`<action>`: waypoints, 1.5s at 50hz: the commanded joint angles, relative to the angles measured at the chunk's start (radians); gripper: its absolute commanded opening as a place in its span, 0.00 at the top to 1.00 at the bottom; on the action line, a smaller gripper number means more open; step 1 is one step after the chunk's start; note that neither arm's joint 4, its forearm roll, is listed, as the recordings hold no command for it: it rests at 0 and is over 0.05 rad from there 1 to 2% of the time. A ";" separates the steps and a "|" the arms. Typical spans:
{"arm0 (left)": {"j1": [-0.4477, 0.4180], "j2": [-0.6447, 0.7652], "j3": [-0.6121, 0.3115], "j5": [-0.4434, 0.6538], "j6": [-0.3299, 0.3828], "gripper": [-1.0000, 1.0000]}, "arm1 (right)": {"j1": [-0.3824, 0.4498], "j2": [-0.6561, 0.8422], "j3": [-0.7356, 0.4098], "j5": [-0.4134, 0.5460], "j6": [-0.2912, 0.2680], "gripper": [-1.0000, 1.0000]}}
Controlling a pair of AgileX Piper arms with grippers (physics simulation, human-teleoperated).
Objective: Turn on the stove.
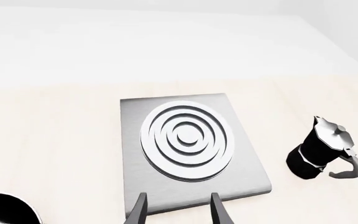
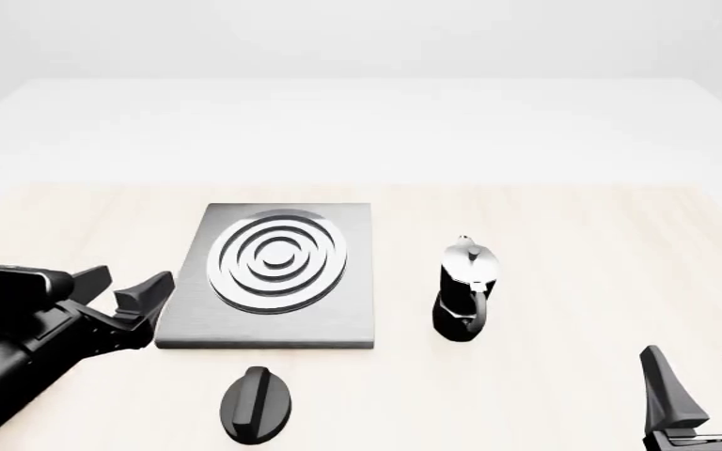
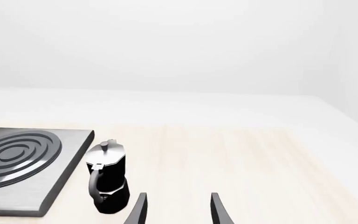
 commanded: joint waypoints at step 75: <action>-0.334 0.537 0.043 -0.277 -0.107 0.00 | -0.004 0.043 0.000 -0.034 0.021 0.00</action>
